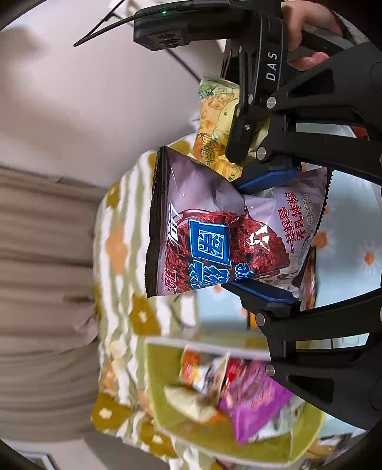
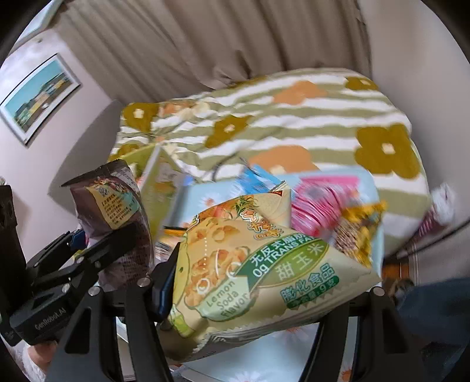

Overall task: Organize snacks
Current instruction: 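Carry the purple-and-blue bag with the left tool while the right carries the lemon-green bag over the box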

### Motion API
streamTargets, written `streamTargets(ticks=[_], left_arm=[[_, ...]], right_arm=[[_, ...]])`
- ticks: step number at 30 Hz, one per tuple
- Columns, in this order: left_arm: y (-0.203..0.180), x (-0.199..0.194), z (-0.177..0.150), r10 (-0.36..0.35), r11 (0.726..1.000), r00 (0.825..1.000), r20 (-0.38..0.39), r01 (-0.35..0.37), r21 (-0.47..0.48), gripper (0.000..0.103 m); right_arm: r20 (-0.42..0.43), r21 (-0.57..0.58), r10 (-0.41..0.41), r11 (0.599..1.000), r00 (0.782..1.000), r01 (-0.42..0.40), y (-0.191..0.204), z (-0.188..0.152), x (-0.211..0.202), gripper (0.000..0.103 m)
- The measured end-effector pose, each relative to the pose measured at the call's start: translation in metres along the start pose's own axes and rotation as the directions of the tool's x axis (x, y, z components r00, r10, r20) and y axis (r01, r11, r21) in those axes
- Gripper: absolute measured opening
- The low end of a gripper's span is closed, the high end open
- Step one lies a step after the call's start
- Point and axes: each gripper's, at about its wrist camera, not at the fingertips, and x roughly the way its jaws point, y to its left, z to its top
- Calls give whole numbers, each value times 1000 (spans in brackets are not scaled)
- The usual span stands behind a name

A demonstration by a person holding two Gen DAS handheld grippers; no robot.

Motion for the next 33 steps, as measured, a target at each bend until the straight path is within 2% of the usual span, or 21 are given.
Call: streamTargets(ticks=[7, 12, 18, 23, 25, 26, 27, 28, 29, 33], left_arm=[[69, -41, 18, 118, 992, 989, 87, -113, -64, 55], [127, -53, 33, 191, 978, 977, 97, -182, -99, 55], [203, -46, 44, 265, 960, 963, 41, -260, -99, 55], [247, -22, 45, 270, 959, 962, -39, -272, -77, 55], [263, -6, 43, 247, 965, 966, -81, -253, -68, 56], [267, 1, 41, 236, 968, 967, -99, -243, -64, 58], [270, 6, 39, 225, 971, 967, -119, -233, -57, 67], [272, 11, 37, 221, 972, 966, -134, -229, -47, 89], [274, 15, 35, 224, 972, 965, -139, -231, -37, 100], [275, 9, 28, 198, 979, 973, -121, -202, -22, 103]], right_arm=[[38, -108, 82, 991, 996, -78, 67, 29, 9, 62], [49, -170, 141, 977, 989, -131, 127, 54, 30, 62], [29, -194, 173, 967, 985, -164, 185, 76, 67, 62], [7, -178, 164, 971, 986, -160, 212, 87, 98, 62], [-2, -162, 147, 976, 989, -145, 218, 90, 113, 62], [-5, -154, 139, 978, 990, -138, 219, 91, 118, 62], [-7, -146, 131, 981, 991, -131, 220, 92, 122, 62], [-9, -134, 121, 984, 993, -121, 220, 92, 128, 62], [-11, -125, 116, 985, 993, -116, 219, 93, 131, 62], [-22, -90, 82, 992, 996, -84, 217, 91, 142, 62]])
